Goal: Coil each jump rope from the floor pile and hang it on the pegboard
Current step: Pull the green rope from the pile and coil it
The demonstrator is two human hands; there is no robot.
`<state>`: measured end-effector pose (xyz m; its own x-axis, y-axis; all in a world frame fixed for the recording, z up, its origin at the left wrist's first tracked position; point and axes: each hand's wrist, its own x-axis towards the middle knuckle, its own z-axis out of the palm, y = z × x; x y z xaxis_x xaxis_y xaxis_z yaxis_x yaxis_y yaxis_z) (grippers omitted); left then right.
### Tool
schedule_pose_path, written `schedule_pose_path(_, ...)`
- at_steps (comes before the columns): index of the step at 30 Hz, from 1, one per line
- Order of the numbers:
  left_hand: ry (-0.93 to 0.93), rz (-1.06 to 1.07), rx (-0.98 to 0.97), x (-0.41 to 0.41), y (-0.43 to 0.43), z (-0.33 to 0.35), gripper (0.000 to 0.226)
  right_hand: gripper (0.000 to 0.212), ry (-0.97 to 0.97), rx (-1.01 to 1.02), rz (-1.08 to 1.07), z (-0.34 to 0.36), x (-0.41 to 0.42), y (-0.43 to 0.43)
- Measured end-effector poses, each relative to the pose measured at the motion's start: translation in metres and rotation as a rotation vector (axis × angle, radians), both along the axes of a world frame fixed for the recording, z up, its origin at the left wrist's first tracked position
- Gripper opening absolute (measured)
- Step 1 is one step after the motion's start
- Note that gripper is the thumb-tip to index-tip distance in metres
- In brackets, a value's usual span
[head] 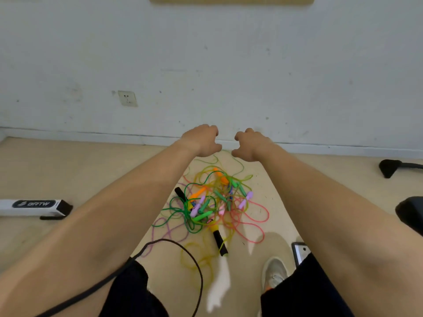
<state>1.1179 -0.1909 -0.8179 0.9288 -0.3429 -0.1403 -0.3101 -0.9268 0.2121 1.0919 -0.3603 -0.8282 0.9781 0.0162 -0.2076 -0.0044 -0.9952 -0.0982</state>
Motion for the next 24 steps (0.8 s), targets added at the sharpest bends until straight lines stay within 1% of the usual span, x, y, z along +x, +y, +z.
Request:
schedule_pose_path(4,0.038,-0.023,-0.047,-0.001,-0.009,-0.048,0.056,0.061,0.053,0.025,0.027,-0.048,0.010,0.006)
schedule_pose_path(8,0.155,-0.012,-0.007,-0.009,0.001,-0.122,0.051,0.060,0.156,0.047,0.060,-0.119,0.021,0.019)
schedule_pose_path(11,0.254,0.027,-0.003,-0.009,0.014,-0.182,0.043,0.051,0.244,0.074,0.085,-0.176,0.028,0.025)
schedule_pose_path(13,0.334,0.052,0.002,-0.008,0.022,-0.216,0.028,0.042,0.308,0.097,0.079,-0.215,0.029,0.026)
schedule_pose_path(15,0.400,0.070,0.007,-0.005,0.026,-0.250,0.022,0.036,0.363,0.113,0.069,-0.250,0.030,0.025)
schedule_pose_path(16,0.416,0.082,0.006,-0.004,0.028,-0.267,0.025,0.036,0.383,0.121,0.060,-0.267,0.031,0.024)
schedule_pose_path(18,0.430,0.090,0.022,0.002,0.029,-0.301,0.041,0.040,0.403,0.123,0.028,-0.297,0.034,0.022)
schedule_pose_path(19,0.440,0.093,0.028,0.006,0.028,-0.319,0.044,0.042,0.406,0.116,0.007,-0.312,0.037,0.019)
schedule_pose_path(22,0.492,0.121,0.025,0.017,0.023,-0.360,0.049,0.047,0.379,0.116,-0.083,-0.352,0.049,0.013)
schedule_pose_path(24,0.488,0.128,-0.003,0.027,0.018,-0.380,0.048,0.049,0.346,0.144,-0.157,-0.374,0.058,0.011)
